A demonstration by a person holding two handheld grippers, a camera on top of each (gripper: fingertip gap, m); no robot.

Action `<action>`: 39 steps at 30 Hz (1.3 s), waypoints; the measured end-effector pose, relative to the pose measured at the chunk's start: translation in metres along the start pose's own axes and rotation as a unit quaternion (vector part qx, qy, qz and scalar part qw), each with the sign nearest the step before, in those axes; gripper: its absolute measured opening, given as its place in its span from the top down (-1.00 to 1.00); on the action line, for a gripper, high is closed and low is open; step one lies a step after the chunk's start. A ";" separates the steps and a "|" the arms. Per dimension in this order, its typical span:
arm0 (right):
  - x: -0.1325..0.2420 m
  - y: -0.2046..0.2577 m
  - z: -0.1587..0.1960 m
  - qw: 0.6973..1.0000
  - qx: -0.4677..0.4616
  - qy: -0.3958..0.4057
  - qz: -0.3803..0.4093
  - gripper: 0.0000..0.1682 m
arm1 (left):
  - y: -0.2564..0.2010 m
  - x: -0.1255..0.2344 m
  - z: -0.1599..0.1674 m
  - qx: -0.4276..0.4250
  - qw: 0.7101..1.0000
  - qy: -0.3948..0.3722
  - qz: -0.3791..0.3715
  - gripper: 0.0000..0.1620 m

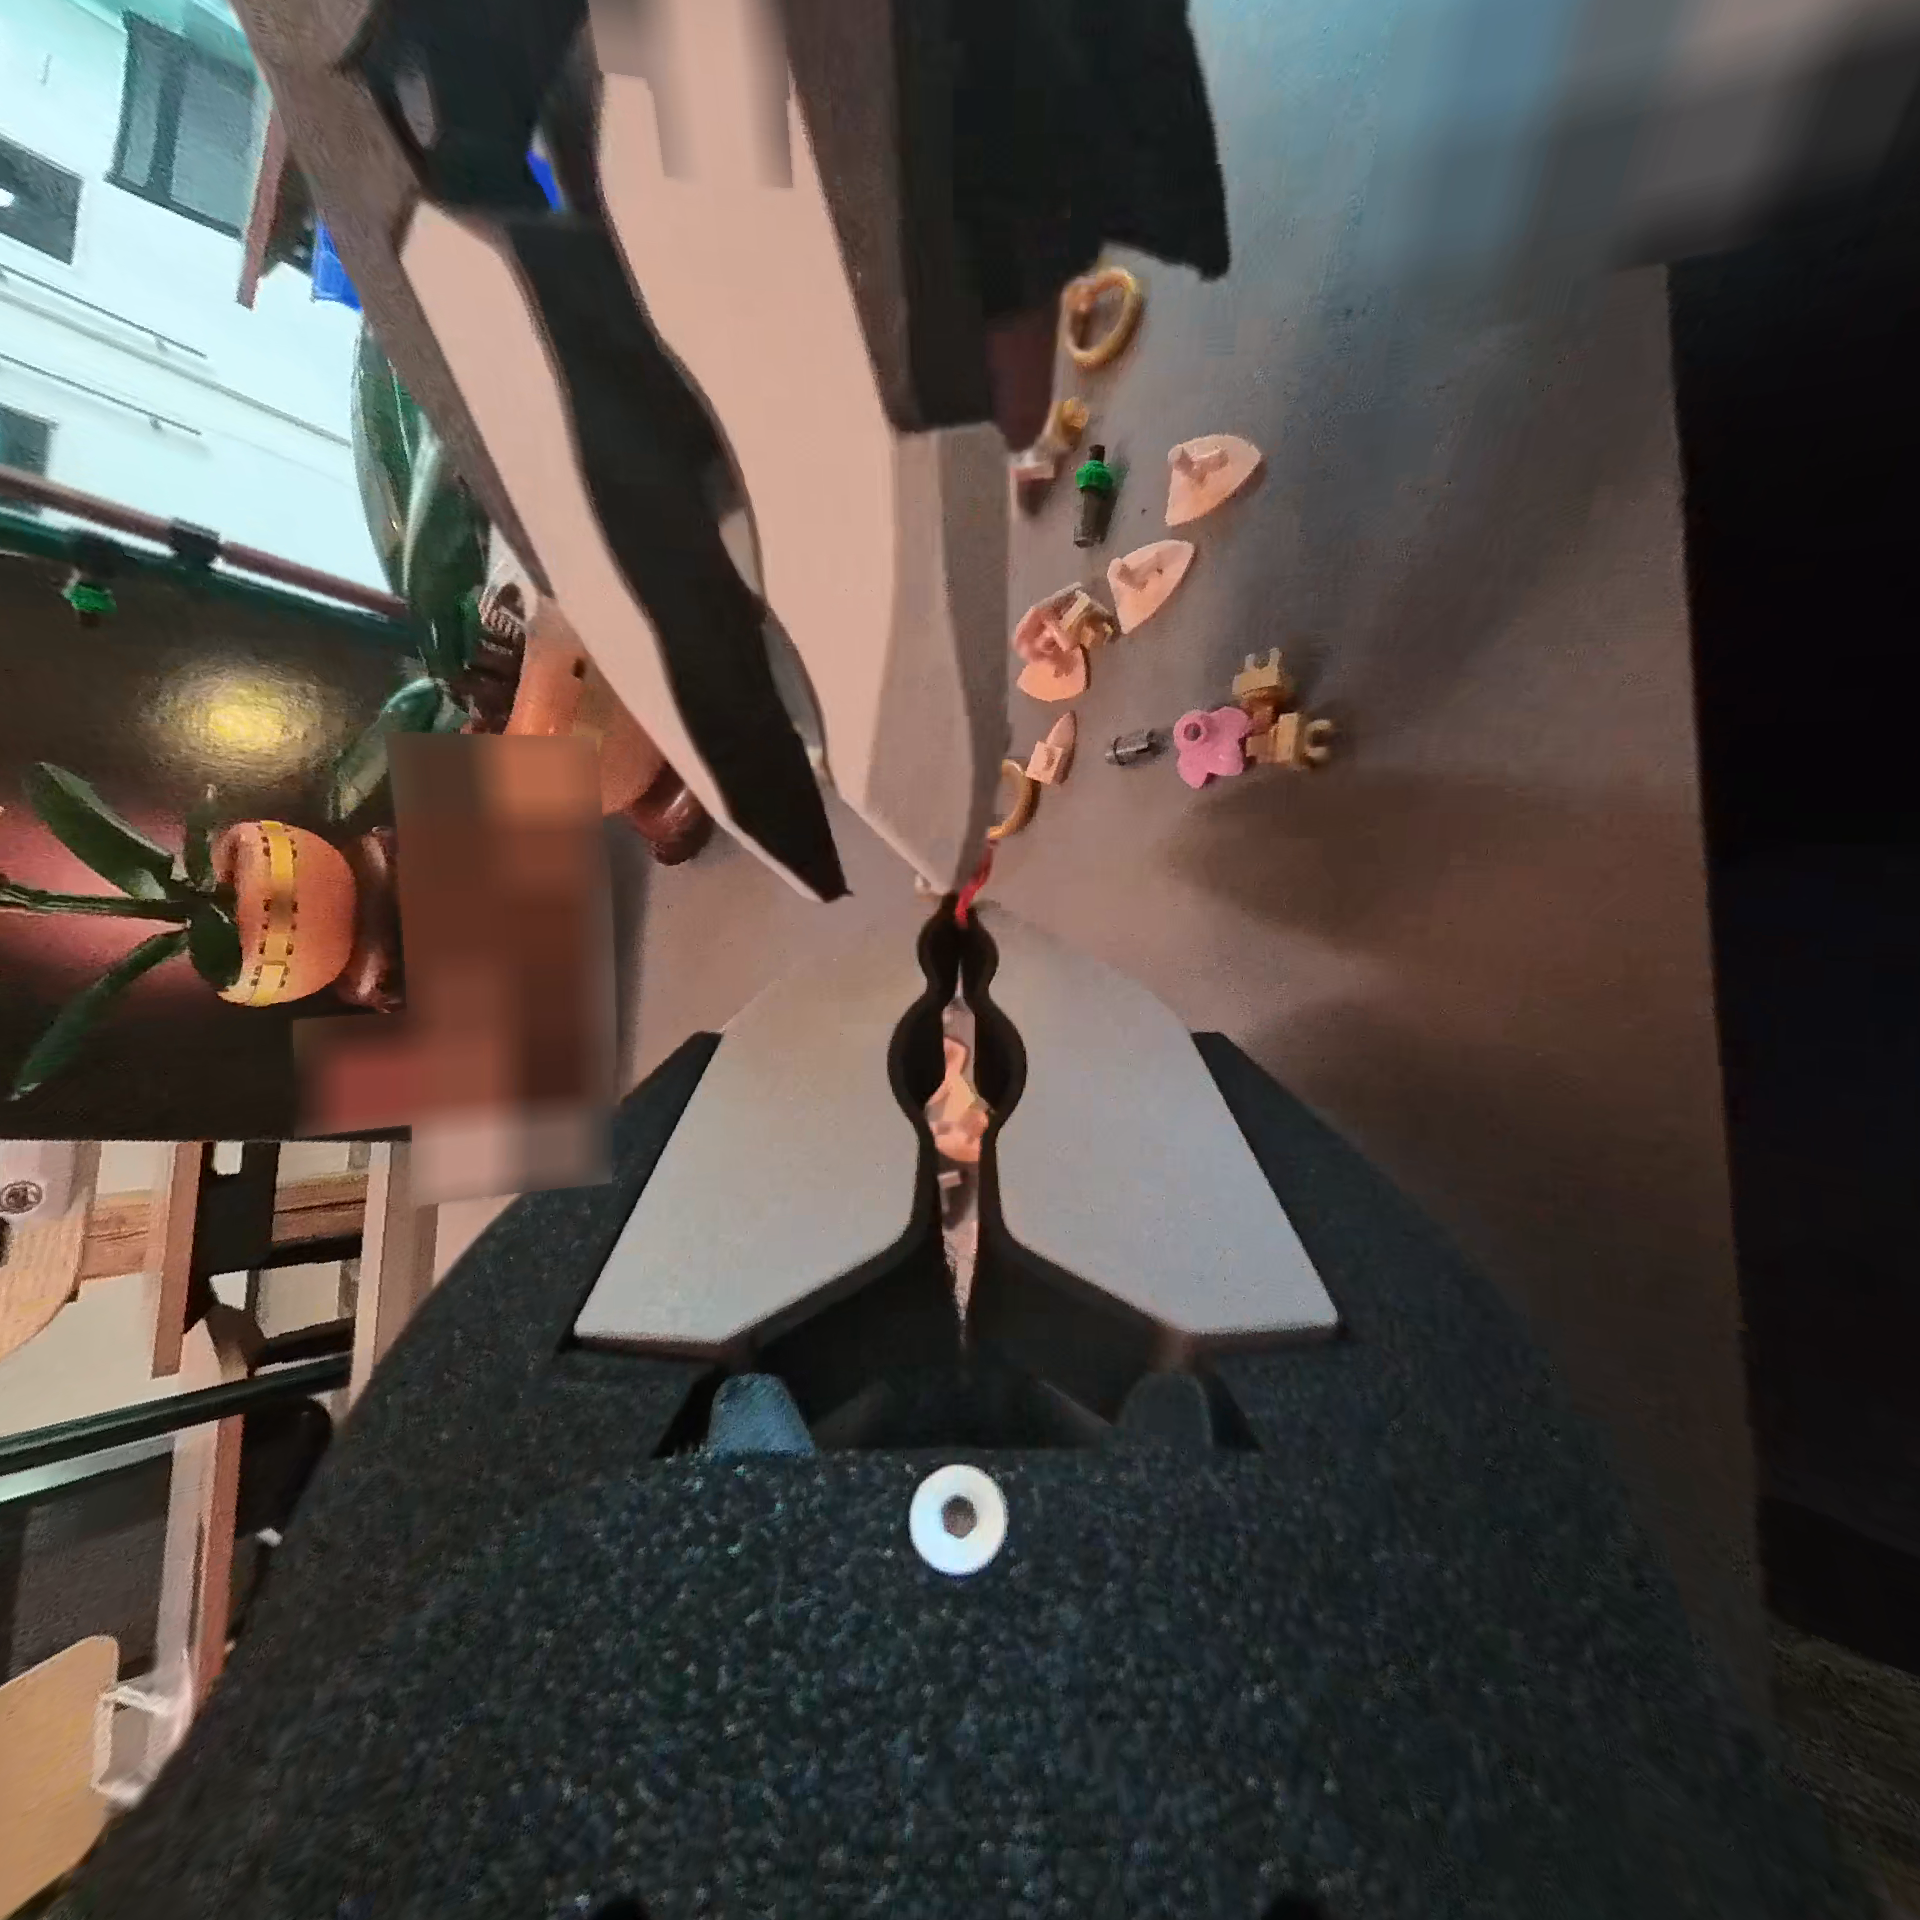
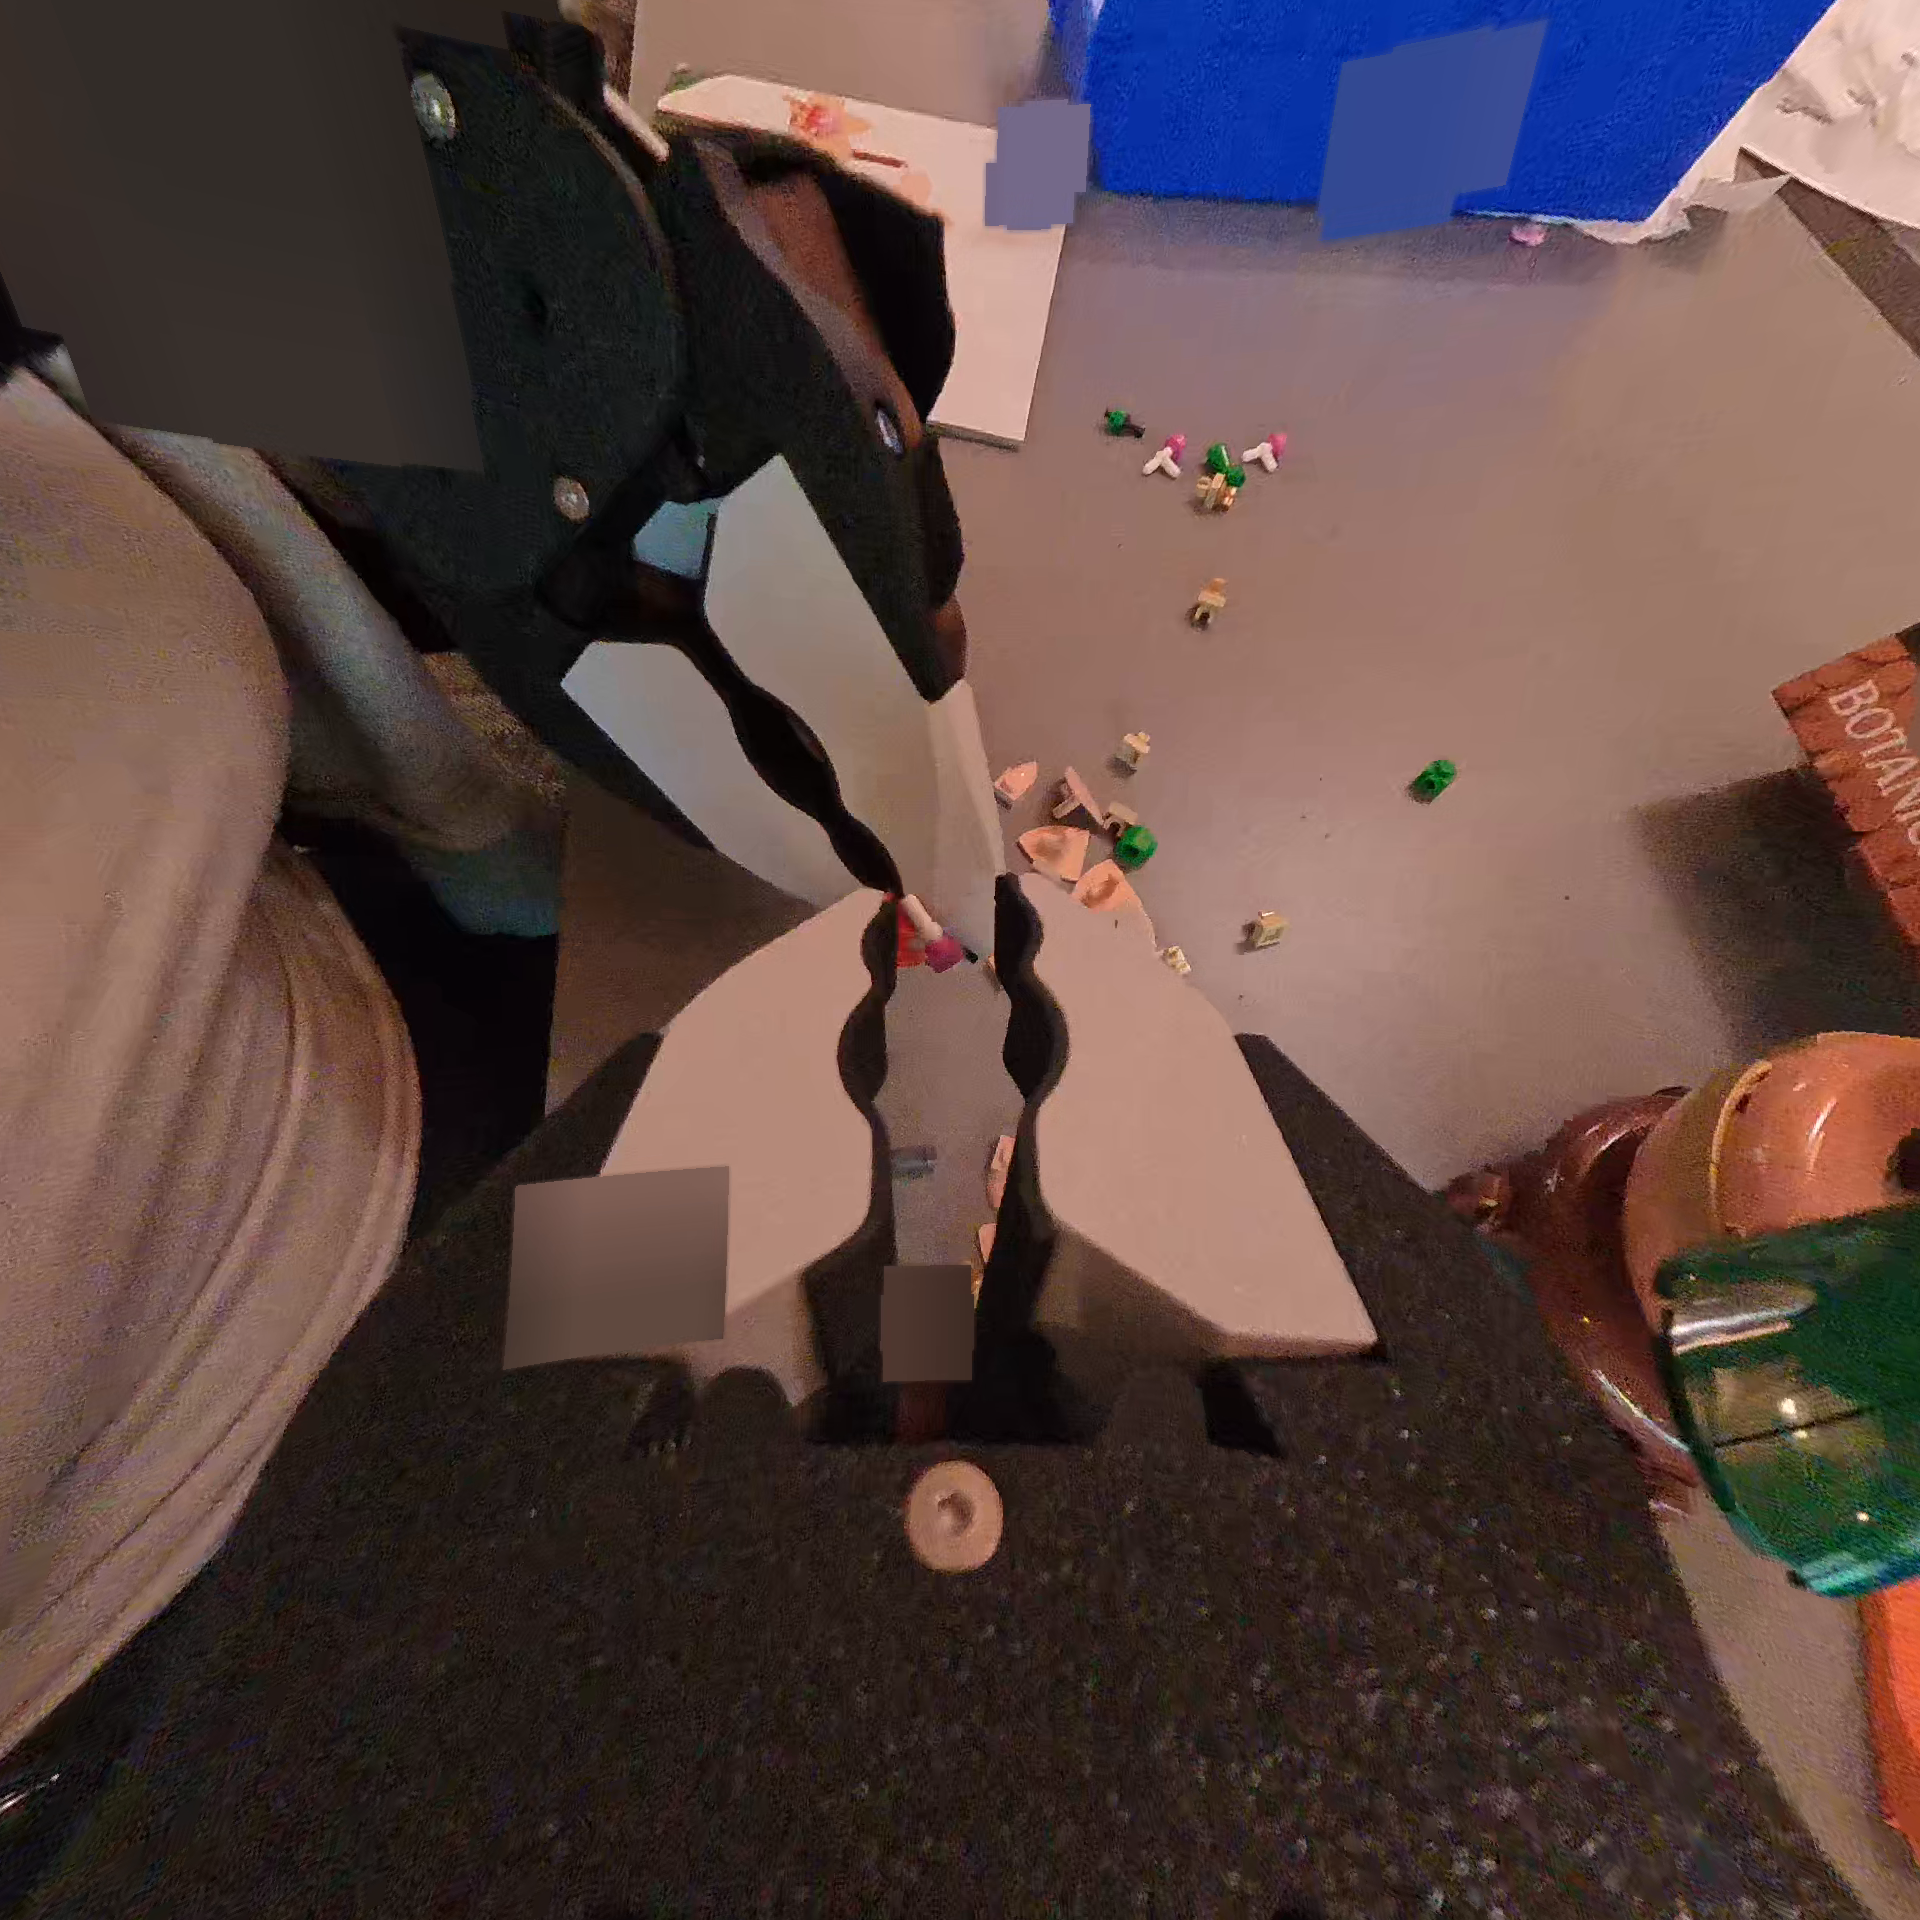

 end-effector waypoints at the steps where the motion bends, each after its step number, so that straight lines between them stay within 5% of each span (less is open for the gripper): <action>1: -0.002 0.001 0.001 1.000 0.006 0.005 0.005 0.78 | -0.001 0.000 0.000 -0.004 1.000 0.003 0.004 1.00; 3: -0.003 0.005 0.002 1.000 0.011 0.007 -0.003 0.94 | 0.000 0.001 0.001 -0.012 1.000 0.008 0.003 1.00; 7: -0.009 0.003 0.030 0.994 0.049 0.096 0.035 0.91 | 0.000 0.011 -0.013 0.022 0.998 -0.047 0.027 1.00; 11: -0.007 0.008 0.017 0.999 0.016 0.022 0.034 0.93 | 0.005 0.004 0.001 -0.022 0.999 0.021 0.015 1.00; 16: 0.010 0.003 0.041 0.995 -0.001 0.079 0.055 0.80 | -0.003 0.009 0.028 0.045 0.997 0.046 0.032 0.98; 24: 0.024 0.006 0.051 0.991 -0.055 0.089 0.088 0.85 | -0.010 0.007 -0.006 0.230 0.966 -0.099 0.061 0.81; 29: 0.014 -0.003 0.059 0.992 -0.033 0.105 0.064 0.86 | -0.014 0.000 -0.023 0.297 0.940 -0.122 0.116 0.47; 33: 0.009 -0.004 0.058 0.994 -0.016 0.109 -0.010 0.85 | -0.017 -0.008 -0.024 0.274 0.949 -0.103 0.122 0.79; 39: 0.001 -0.002 0.063 0.991 -0.024 0.122 -0.046 0.89 | -0.024 -0.026 -0.011 0.323 0.933 -0.011 0.158 0.92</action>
Point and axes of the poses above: each gripper's, where its closed fingertips meet, x back along the fingers, z out of its underside, y = z × x across the jaws, the point moved 3 cm from there along x, back along the fingers, and after that the axes turned 3 degrees about x, right-handed, at the moved point
